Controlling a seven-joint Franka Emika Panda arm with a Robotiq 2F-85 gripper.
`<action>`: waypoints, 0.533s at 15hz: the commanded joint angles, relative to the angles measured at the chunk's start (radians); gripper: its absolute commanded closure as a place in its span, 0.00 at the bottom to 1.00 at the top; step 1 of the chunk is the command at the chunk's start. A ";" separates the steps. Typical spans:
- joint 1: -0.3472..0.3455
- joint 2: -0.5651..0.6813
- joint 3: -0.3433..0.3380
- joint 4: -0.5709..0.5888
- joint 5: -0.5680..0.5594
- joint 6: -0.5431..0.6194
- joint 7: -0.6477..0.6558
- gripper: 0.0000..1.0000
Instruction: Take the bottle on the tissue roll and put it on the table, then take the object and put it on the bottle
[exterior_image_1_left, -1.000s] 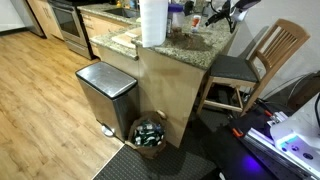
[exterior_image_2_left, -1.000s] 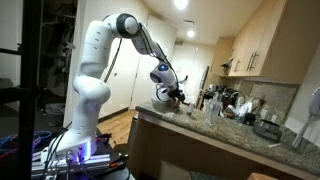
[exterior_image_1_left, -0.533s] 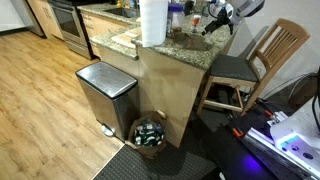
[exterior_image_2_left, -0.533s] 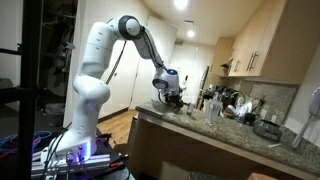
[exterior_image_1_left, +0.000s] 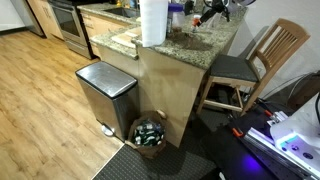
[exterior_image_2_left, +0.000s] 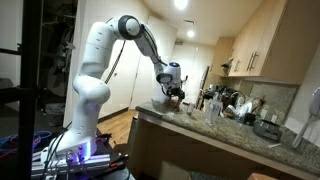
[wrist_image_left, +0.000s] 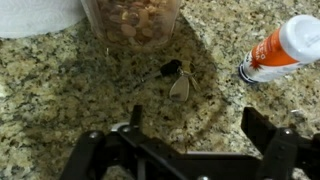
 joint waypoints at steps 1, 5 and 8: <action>-0.024 -0.001 0.026 0.002 -0.007 -0.001 0.004 0.00; -0.024 0.081 0.009 0.073 0.024 -0.064 -0.067 0.00; -0.034 0.136 0.025 0.138 0.069 -0.110 -0.131 0.00</action>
